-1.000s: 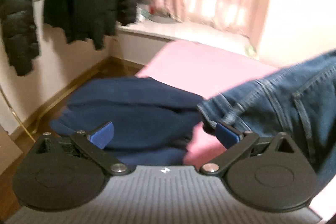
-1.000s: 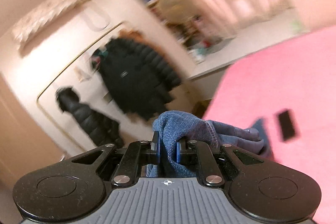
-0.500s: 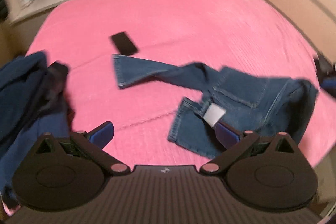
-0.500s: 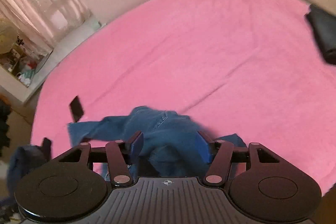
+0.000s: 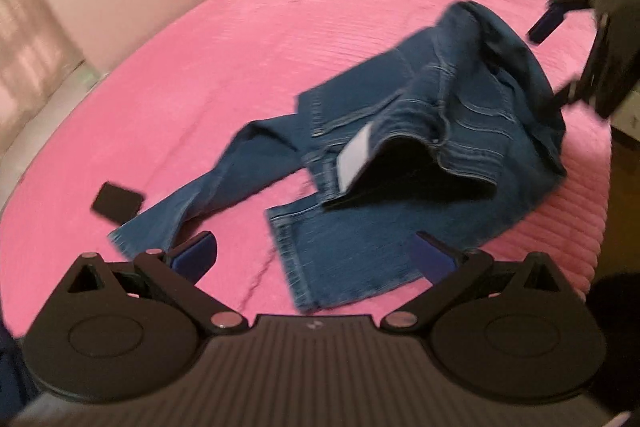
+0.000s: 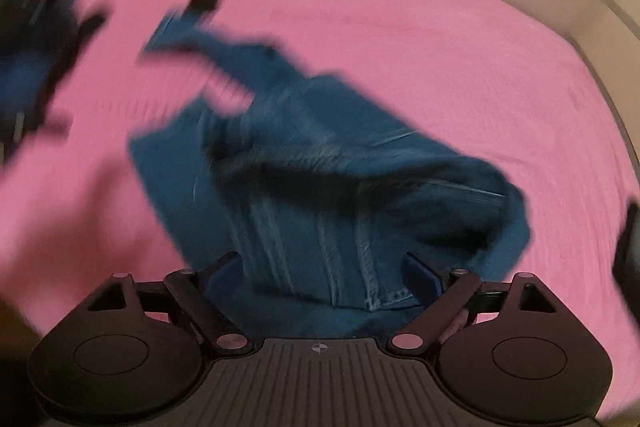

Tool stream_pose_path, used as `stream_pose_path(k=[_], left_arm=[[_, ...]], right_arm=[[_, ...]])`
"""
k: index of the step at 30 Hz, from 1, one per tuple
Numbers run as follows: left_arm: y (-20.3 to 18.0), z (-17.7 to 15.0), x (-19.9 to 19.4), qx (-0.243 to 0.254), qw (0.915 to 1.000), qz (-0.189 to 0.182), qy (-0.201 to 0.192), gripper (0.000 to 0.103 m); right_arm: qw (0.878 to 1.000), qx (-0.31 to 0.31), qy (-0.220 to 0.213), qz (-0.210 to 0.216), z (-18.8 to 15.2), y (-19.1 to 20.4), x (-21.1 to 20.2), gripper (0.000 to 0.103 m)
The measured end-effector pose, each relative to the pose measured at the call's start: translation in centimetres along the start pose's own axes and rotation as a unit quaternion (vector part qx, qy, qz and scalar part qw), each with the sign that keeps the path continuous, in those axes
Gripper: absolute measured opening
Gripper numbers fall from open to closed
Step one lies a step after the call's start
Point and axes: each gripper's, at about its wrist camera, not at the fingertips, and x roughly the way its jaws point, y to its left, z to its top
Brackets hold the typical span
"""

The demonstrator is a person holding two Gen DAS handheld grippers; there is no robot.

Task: Fold clothes

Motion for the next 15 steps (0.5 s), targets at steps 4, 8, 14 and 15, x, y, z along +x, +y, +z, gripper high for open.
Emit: stream_pose_path(k=[4,8,14,15], left_arm=[[-1.1,0.0,2.0,-0.005,0.9999,0.005,0.010,0.102],[-1.9,-0.4,4.0,-0.043,0.9982,0.024,0.035,0.102],[-3.1,-0.5,5.5,-0.111,0.9880,0.062,0.087,0.102],[-3.2,-0.2,5.5,-0.114,0.9872,0.066,0.090,0.102]], right_arm=[[0.990,-0.140,0.024,-0.008,-2.4,2.9,5.5,0.088],[0.967,-0.251,0.028,-0.009,-4.3,4.1,10.7,0.082],[0.961,-0.273,-0.022,0.028,-4.8,2.6,12.1,0.025],[0.965,-0.256,-0.030,0.041,-4.5,1.7,10.7,0.014]])
